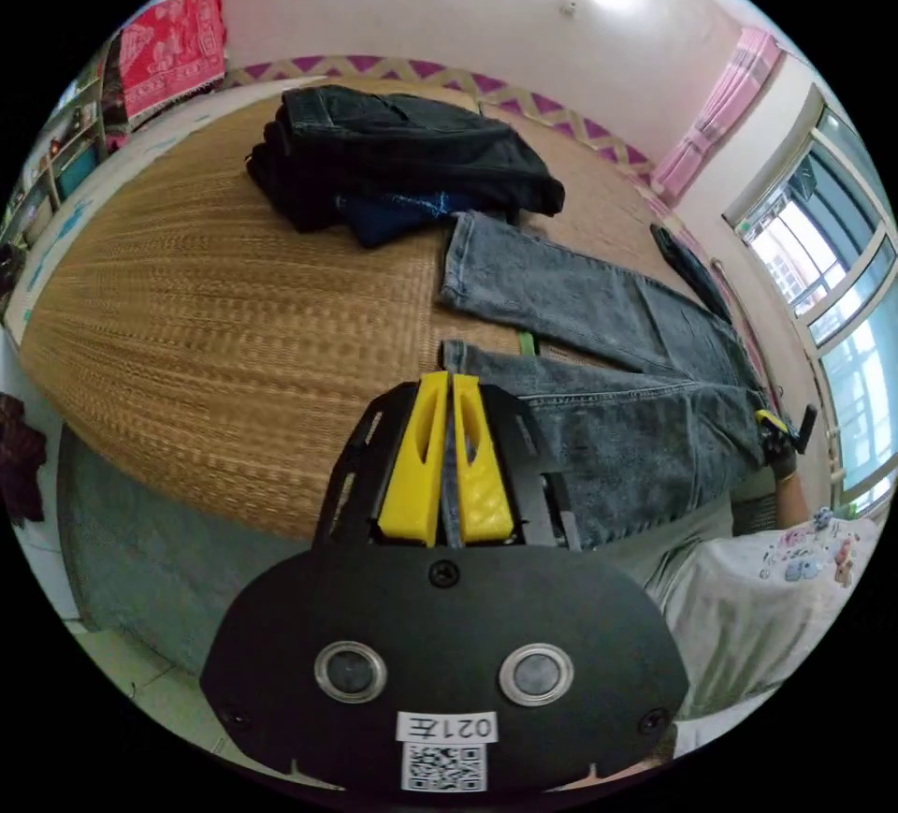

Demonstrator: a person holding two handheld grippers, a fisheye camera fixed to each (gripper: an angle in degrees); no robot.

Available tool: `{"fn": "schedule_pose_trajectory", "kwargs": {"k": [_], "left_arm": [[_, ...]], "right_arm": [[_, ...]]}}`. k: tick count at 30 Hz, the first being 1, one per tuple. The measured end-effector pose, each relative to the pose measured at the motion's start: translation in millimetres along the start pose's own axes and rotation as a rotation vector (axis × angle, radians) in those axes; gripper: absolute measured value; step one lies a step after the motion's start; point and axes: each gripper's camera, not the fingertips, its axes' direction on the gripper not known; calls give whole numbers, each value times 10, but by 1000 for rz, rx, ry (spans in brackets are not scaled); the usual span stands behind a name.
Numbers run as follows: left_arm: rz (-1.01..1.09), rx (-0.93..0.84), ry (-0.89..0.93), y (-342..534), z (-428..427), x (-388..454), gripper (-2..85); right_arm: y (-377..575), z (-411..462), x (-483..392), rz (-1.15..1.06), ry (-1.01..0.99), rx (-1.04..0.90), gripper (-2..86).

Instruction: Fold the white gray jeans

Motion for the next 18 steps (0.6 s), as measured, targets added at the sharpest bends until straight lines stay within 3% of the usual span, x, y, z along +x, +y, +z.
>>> {"fn": "schedule_pose_trajectory", "kwargs": {"k": [3, 7, 12, 15, 18], "left_arm": [[7, 68, 34, -92, -170, 37, -9], [-6, -115, -27, -81, 234, -27, -9], [-47, -57, 12, 92, 109, -50, -7], [-117, 90, -77, 383, -275, -64, -6], [-142, 207, 79, 830, -657, 23, 4]], "right_arm": [[-1, -26, 0, 12, -10, 12, -6], [-20, -36, -28, 16, -2, 6, -7], [-50, -51, -74, 12, -2, -6, -6], [-43, -152, -146, 22, 53, 22, -5], [90, -525, -272, 73, 140, 148, -3]]}}
